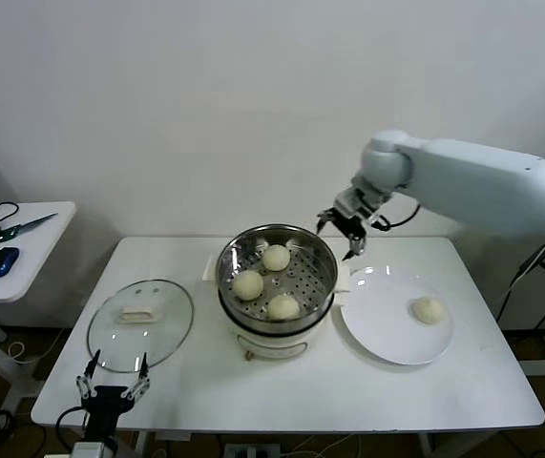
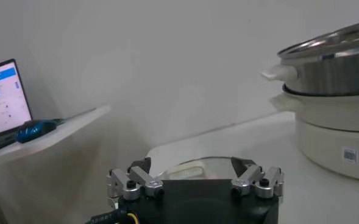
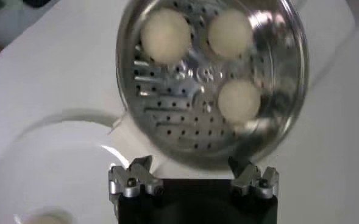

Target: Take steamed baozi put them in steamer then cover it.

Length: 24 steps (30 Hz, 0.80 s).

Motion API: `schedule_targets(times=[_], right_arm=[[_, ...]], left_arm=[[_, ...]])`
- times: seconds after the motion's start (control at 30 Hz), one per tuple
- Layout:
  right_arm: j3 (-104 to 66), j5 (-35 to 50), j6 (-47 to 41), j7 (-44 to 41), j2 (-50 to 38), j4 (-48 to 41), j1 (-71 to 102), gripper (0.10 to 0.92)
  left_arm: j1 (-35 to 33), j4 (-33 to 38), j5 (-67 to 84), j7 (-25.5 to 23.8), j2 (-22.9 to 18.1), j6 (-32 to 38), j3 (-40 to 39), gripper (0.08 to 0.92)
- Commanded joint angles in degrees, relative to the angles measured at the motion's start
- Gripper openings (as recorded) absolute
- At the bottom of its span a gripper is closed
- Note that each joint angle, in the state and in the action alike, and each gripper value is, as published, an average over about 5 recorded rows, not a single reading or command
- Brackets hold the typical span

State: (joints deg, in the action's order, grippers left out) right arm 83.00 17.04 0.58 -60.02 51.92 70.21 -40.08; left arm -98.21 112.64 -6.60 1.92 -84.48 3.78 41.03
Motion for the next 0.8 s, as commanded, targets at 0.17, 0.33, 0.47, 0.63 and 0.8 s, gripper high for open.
schedule_targets(times=[0.17,0.33,0.47,0.63,0.8], right_arm=[[-11.4,-8.7,-7.5,-2.7,-17.2,-6.5,17.2,0.823],[-19.6,-14.2,-5.6,-2.8,-17.5,-10.7,26.5,0.823],[-25.0,-18.3,-4.0,-2.5,-16.2,-14.4,32.7,0.823],[-30.4,-21.9,-1.9,-2.0,-12.7,-19.7,37.7,0.823],[-32.3,-22.6,-0.9,-2.0,-8.9,-23.3,38.8,0.823]], left_arm=[[0.8,0.1,-0.2,-0.1,-0.3,-0.2,0.0,0.823],[1.6,0.2,-1.1,-0.1,-0.9,-0.7,-0.5,0.823],[1.2,0.1,-1.5,-0.1,-1.1,-0.7,-0.5,0.823],[0.7,-0.4,-1.5,0.0,-1.0,-0.6,0.0,0.823],[0.6,-1.0,-1.6,0.0,-1.0,-0.5,0.2,0.823]])
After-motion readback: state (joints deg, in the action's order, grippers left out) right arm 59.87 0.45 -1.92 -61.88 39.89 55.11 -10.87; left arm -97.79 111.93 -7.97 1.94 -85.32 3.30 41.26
